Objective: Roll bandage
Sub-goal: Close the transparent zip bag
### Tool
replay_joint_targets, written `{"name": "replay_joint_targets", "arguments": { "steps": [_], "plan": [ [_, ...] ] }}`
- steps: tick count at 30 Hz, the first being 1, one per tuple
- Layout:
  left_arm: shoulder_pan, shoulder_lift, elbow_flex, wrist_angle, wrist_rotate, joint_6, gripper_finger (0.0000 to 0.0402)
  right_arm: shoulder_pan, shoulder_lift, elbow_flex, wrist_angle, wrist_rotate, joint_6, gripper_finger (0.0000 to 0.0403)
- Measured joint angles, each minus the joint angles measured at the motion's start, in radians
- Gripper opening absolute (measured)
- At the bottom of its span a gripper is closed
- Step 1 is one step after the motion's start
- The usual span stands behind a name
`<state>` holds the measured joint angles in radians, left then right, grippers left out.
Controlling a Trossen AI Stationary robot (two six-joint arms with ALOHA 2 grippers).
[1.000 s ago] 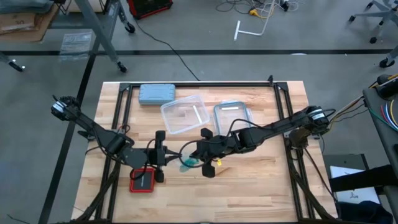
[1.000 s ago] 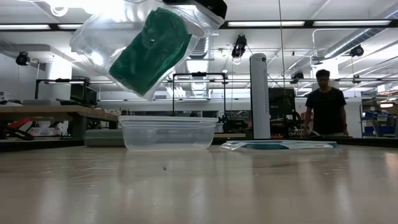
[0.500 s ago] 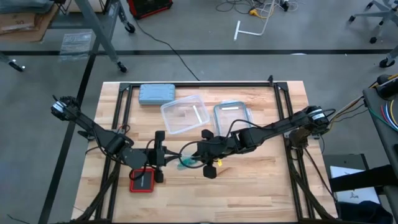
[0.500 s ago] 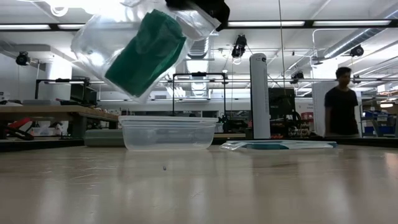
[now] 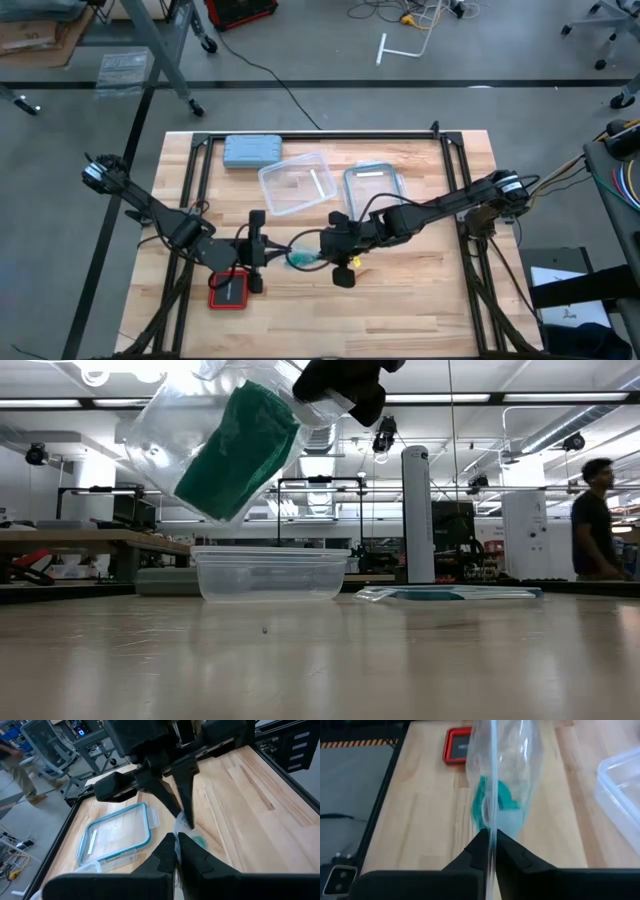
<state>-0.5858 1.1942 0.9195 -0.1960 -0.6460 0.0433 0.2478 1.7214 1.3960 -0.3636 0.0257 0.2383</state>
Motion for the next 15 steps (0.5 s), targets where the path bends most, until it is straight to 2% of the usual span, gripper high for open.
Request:
{"name": "replay_joint_targets", "arguments": {
  "steps": [10,15],
  "plan": [
    [0.000,0.000,0.000,-0.003,0.000,-0.003,0.0000,0.000,0.000,-0.008,-0.049,-0.004,0.009,0.0072],
    [0.000,0.000,0.000,-0.004,0.000,-0.004,0.0000,0.000,0.000,-0.010,-0.118,-0.007,-0.004,0.0009]
  ]
}}
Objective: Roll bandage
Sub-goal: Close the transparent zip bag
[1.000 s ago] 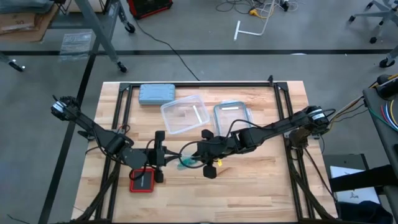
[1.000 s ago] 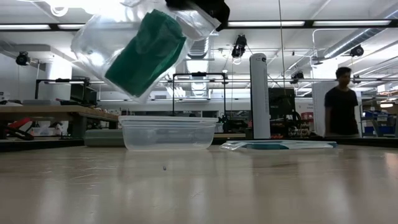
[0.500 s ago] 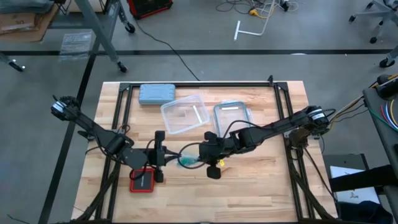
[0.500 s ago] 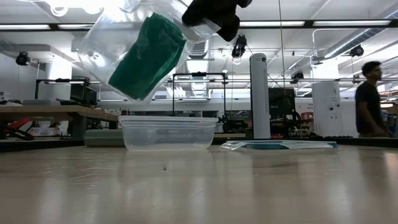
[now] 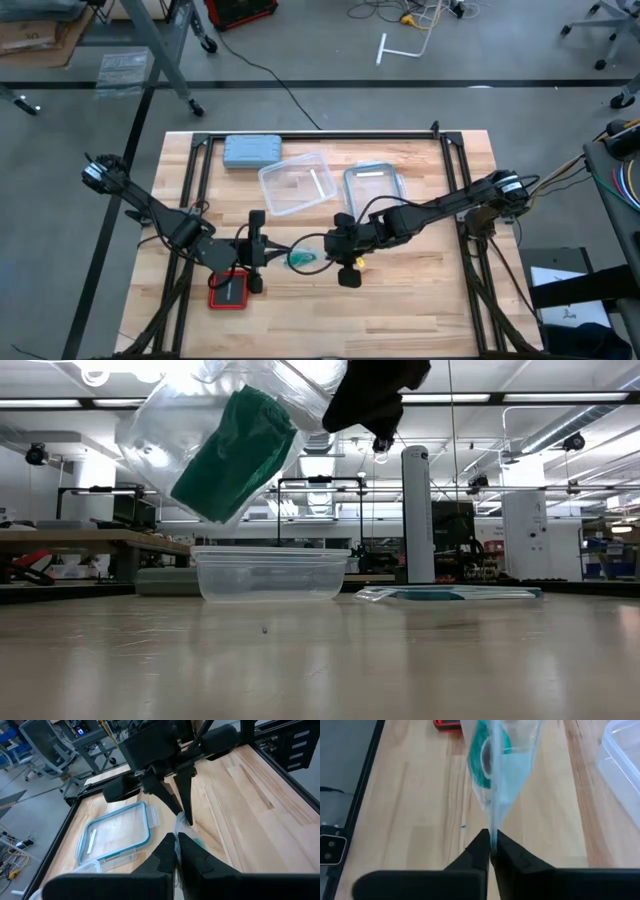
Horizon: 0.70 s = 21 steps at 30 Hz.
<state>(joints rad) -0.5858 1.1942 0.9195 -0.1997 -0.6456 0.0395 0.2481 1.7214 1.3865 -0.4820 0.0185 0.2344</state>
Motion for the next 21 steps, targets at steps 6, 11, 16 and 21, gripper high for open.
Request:
{"name": "replay_joint_targets", "arguments": {
  "steps": [6,11,16,21],
  "plan": [
    [0.000,0.000,0.000,0.000,0.000,0.000,0.0000,0.000,0.000,0.000,0.005,0.008,0.015,0.0051],
    [0.000,0.000,0.000,-0.010,0.000,-0.001,0.0000,0.000,0.000,0.001,0.049,0.008,0.020,0.0094],
    [0.000,0.000,0.000,-0.011,0.011,-0.008,0.0000,0.000,0.000,0.039,0.062,0.051,0.031,0.0134],
    [0.000,0.000,0.000,-0.011,0.035,-0.006,0.0000,-0.006,0.000,0.050,0.208,0.098,-0.014,0.0161]
  ]
}}
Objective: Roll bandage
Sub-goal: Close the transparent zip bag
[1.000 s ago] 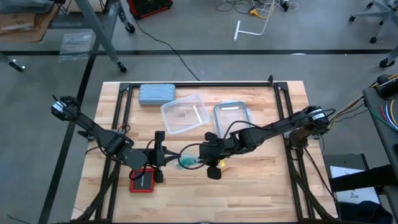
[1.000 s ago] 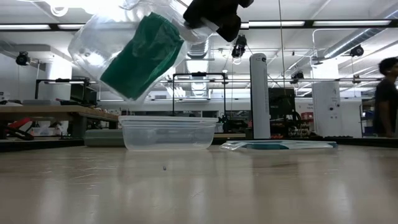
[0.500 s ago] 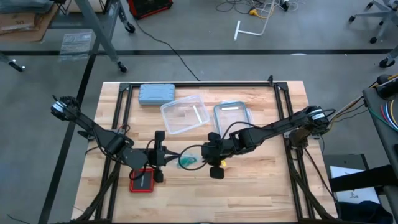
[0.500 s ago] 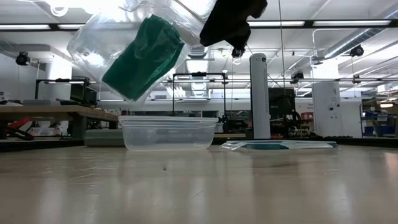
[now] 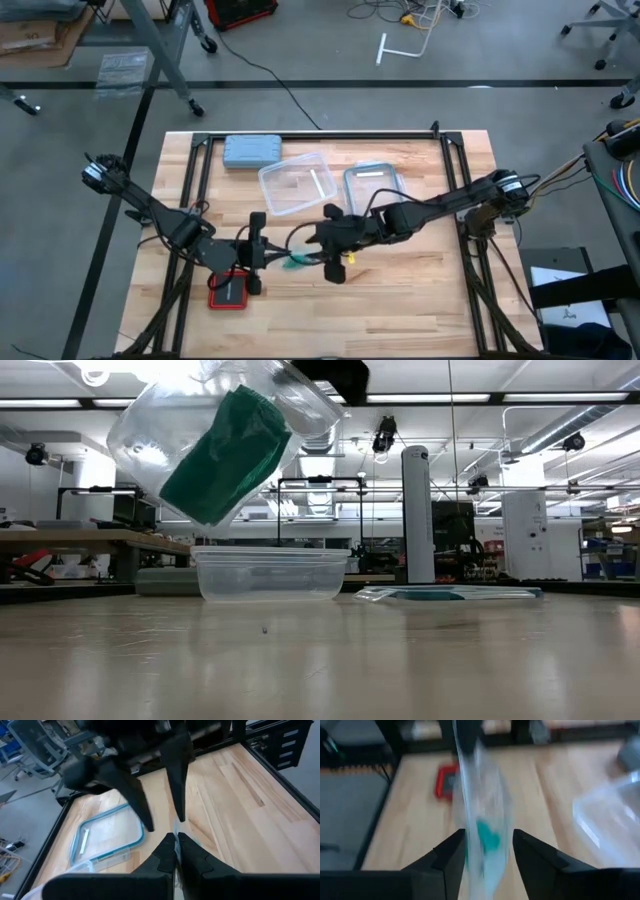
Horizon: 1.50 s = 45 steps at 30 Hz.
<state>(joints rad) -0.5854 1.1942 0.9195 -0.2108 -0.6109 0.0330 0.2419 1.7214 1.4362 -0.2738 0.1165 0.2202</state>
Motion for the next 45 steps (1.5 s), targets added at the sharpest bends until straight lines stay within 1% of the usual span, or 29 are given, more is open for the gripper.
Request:
{"name": "replay_joint_targets", "arguments": {
  "steps": [3,11,15,23,32,39,45],
  "plan": [
    [0.000,0.000,0.000,0.000,0.000,0.000,0.0000,-0.012,0.000,0.003,0.087,-0.003,-0.008,0.0164],
    [0.001,0.000,0.000,0.000,0.000,0.002,0.0000,-0.027,0.024,0.003,0.138,-0.037,0.004,0.0154],
    [0.010,0.000,0.000,0.003,-0.006,-0.006,0.0000,-0.027,0.035,0.014,0.129,-0.040,0.004,0.0154],
    [0.012,0.000,0.000,0.003,-0.008,-0.023,0.0000,-0.026,0.034,0.051,0.091,-0.038,0.005,0.0166],
    [0.013,0.000,0.000,0.002,-0.009,-0.024,0.0000,-0.018,0.033,0.065,0.086,-0.039,0.008,0.0167],
    [0.013,0.000,0.000,0.019,-0.009,-0.013,0.0000,-0.017,0.083,0.064,0.095,-0.039,0.018,0.0156],
    [0.013,0.000,0.000,0.016,-0.009,-0.013,0.0000,-0.018,0.091,0.065,0.137,-0.038,0.011,0.0134]
  ]
}}
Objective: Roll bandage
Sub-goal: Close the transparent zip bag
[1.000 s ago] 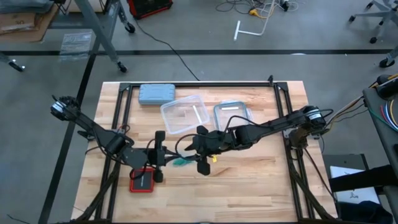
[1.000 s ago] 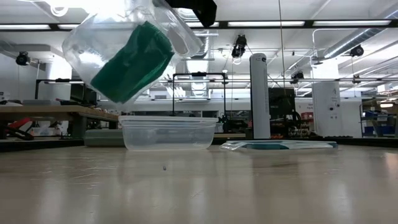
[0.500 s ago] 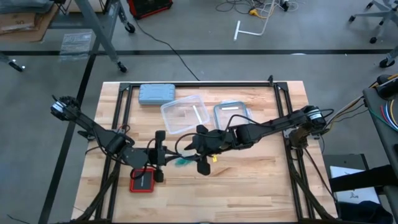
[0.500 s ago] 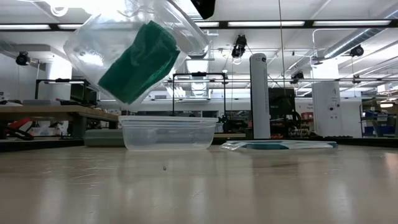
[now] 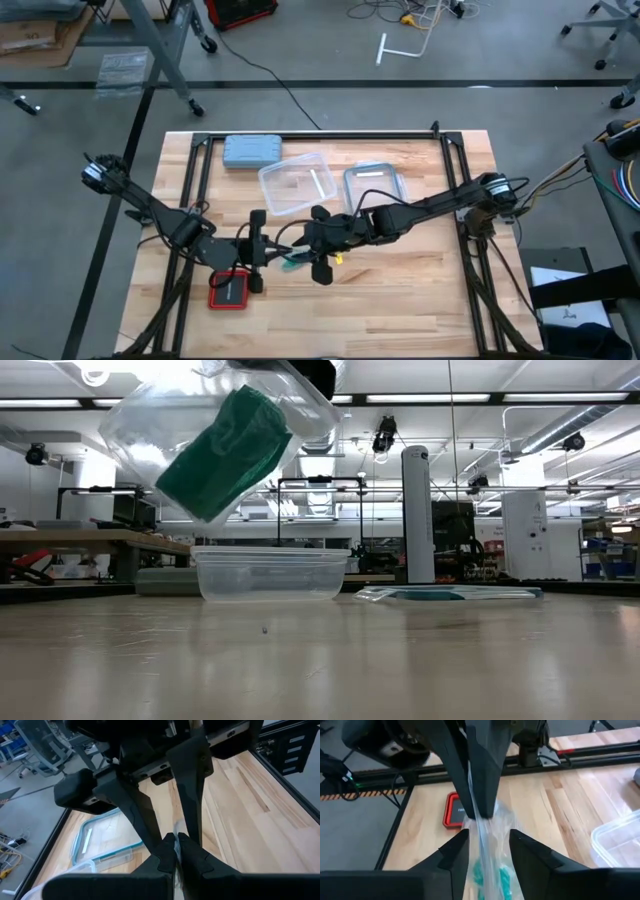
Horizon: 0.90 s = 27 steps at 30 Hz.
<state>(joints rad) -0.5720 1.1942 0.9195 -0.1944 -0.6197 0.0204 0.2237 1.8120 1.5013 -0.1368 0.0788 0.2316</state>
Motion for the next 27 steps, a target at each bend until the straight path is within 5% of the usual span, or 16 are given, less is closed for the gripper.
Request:
{"name": "replay_joint_targets", "arguments": {
  "steps": [4,9,27],
  "plan": [
    [0.001,0.000,0.000,-0.005,0.000,0.000,0.0000,0.000,-0.005,0.002,-0.012,0.001,0.027,0.0108],
    [0.001,0.000,0.000,-0.010,0.000,-0.003,0.0000,0.007,-0.004,0.029,-0.095,0.051,-0.014,0.0013],
    [0.000,0.000,0.000,-0.005,0.005,-0.003,0.0000,0.013,-0.003,0.029,-0.099,0.026,-0.022,0.0140]
  ]
}}
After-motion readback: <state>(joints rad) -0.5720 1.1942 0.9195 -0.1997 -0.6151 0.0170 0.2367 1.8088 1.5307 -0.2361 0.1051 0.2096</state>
